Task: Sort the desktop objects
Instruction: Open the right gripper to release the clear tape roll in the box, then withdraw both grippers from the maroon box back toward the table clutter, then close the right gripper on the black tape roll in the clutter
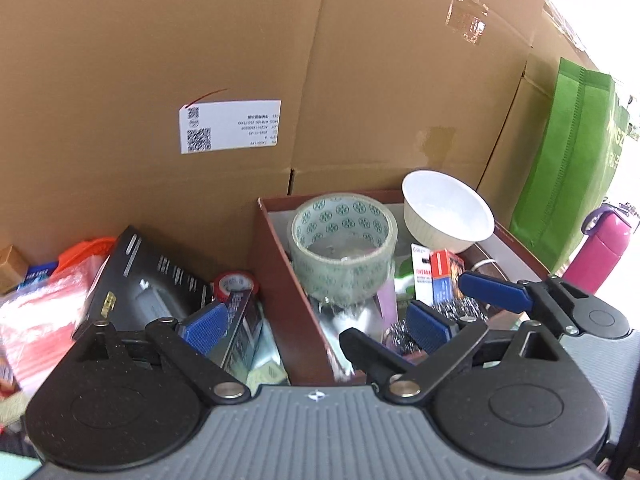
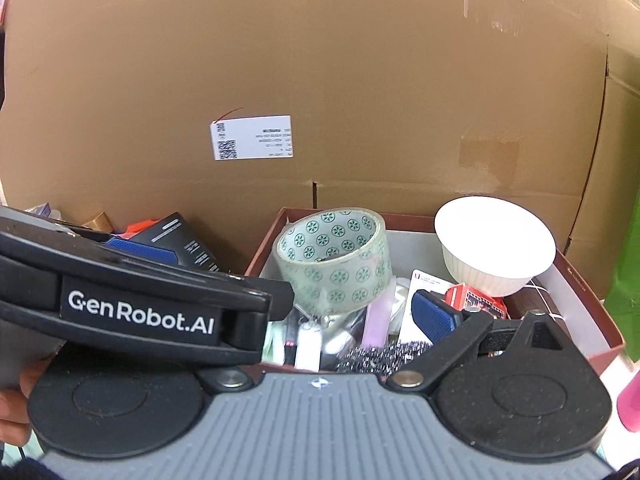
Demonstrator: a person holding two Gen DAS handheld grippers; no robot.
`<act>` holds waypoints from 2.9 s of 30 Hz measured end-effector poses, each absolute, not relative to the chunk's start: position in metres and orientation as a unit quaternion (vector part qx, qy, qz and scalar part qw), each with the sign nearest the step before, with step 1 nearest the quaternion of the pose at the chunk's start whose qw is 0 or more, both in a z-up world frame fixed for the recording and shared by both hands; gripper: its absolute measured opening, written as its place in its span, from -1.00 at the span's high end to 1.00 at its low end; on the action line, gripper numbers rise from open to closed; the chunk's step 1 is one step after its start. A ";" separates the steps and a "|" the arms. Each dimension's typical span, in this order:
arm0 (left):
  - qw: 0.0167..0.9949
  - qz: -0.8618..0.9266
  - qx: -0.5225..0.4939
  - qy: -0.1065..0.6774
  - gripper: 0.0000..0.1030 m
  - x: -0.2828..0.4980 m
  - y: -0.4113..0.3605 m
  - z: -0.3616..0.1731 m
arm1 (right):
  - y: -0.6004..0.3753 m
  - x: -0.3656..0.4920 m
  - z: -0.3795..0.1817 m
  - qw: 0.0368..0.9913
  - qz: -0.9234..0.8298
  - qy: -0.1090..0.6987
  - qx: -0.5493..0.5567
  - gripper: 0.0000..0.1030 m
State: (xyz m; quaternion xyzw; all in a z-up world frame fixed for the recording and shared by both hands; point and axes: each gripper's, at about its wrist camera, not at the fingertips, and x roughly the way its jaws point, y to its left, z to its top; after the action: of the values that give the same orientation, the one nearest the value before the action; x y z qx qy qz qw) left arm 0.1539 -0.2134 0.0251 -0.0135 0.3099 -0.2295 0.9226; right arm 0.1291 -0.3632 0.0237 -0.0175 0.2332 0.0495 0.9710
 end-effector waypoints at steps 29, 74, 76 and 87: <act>0.929 -0.188 -0.008 0.318 -0.91 0.060 -0.182 -0.009 | -0.326 0.044 -0.011 0.963 0.057 0.263 0.002 -0.88; 0.925 -0.086 -0.182 0.321 -0.38 0.096 0.031 -0.051 | -0.130 0.108 -0.044 0.934 0.241 0.250 -0.087 -0.59; 0.924 -0.094 -0.176 0.327 -0.22 0.105 0.031 -0.054 | -0.128 0.116 -0.047 0.934 0.236 0.254 -0.088 -0.57; 0.921 -0.114 -0.164 0.333 0.21 0.134 0.022 -0.061 | -0.117 0.141 -0.060 0.925 0.241 0.277 -0.097 -0.15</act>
State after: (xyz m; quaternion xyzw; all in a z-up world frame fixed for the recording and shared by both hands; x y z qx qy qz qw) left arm 0.1343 0.0221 -0.0608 -0.1640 0.3331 -0.1141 0.9215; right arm 0.1407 -0.1175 -0.0599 -0.0966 0.2769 0.2410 0.9252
